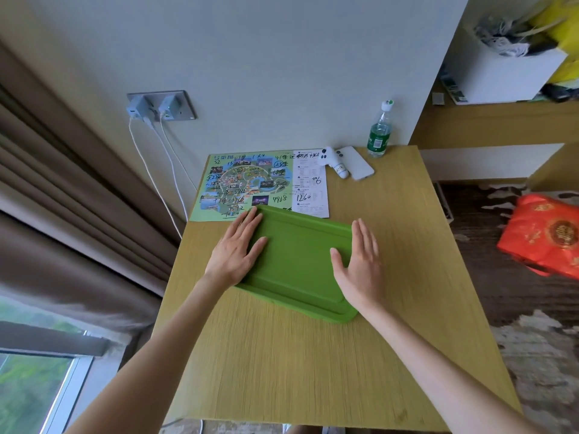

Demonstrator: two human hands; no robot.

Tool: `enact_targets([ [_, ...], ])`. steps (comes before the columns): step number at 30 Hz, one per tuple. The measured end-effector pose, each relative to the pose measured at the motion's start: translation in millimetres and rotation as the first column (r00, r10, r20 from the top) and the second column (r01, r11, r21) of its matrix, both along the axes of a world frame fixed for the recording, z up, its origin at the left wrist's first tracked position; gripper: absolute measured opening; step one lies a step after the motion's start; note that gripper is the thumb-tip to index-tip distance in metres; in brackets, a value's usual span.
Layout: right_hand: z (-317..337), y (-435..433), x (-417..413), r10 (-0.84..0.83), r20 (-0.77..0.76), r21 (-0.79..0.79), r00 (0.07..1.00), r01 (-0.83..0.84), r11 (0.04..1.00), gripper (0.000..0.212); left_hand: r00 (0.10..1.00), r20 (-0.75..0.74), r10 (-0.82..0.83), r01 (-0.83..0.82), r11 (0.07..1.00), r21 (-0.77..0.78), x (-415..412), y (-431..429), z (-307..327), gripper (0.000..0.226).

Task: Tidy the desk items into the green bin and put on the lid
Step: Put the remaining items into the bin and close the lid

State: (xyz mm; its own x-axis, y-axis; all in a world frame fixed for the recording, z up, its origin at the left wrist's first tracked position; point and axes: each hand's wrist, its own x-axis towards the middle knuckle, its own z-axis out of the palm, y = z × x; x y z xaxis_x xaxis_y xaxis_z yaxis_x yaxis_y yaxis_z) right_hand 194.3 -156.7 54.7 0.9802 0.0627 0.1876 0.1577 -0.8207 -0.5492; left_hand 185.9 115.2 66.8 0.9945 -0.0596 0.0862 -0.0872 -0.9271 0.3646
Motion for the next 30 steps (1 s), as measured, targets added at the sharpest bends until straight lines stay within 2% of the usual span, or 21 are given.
enact_targets([
  [3, -4, -1, 2, 0.003, -0.010, 0.058, 1.000, -0.002, 0.998, 0.073, 0.999, -0.038, 0.035, -0.040, 0.990, -0.135, 1, 2, 1, 0.059],
  [8, 4, -3, 1, 0.056, -0.073, 0.098, 0.996, -0.049, 0.994, 0.073, 0.999, -0.046, -0.015, 0.013, 0.999, -0.050, 1, 0, 5, 0.060],
  [10, 9, -6, -5, 0.093, -0.105, 0.196, 0.990, -0.071, 0.978, 0.075, 0.997, -0.076, 0.027, -0.039, 0.987, -0.157, 2, -1, 7, 0.059],
  [11, 11, -8, -9, 0.091, -0.133, 0.292, 0.987, -0.048, 0.955, 0.076, 0.991, -0.091, 0.094, -0.116, 0.955, -0.274, 2, -2, 9, 0.059],
  [13, 13, -14, -17, 0.039, -0.229, 0.499, 0.973, 0.083, 0.863, 0.076, 0.954, -0.170, 0.246, -0.298, 0.816, -0.495, -2, 0, 11, 0.059],
  [14, 12, -17, -21, 0.000, -0.288, 0.557, 0.958, 0.168, 0.814, 0.074, 0.927, -0.230, 0.298, -0.376, 0.745, -0.550, -6, 2, 11, 0.059],
  [16, 7, -24, -29, -0.066, -0.396, 0.570, 0.916, 0.302, 0.764, 0.063, 0.863, -0.359, 0.355, -0.505, 0.623, -0.597, -14, 6, 8, 0.058],
  [19, -2, -30, -35, -0.073, -0.487, 0.566, 0.871, 0.378, 0.733, 0.043, 0.791, -0.484, 0.376, -0.612, 0.451, -0.650, -22, 9, 3, 0.049],
  [22, -5, -27, -37, -0.051, -0.520, 0.607, 0.852, 0.411, 0.681, 0.040, 0.772, -0.527, 0.355, -0.634, 0.381, -0.673, -22, 10, 2, 0.044],
  [26, -3, -23, -35, -0.059, -0.483, 0.592, 0.874, 0.375, 0.713, 0.033, 0.753, -0.576, 0.317, -0.657, 0.326, -0.680, -20, 15, -1, 0.049],
  [30, 3, -20, -23, -0.047, -0.498, 0.556, 0.866, 0.361, 0.749, 0.035, 0.745, -0.556, 0.368, -0.662, 0.299, -0.688, -21, 16, -4, 0.036],
])
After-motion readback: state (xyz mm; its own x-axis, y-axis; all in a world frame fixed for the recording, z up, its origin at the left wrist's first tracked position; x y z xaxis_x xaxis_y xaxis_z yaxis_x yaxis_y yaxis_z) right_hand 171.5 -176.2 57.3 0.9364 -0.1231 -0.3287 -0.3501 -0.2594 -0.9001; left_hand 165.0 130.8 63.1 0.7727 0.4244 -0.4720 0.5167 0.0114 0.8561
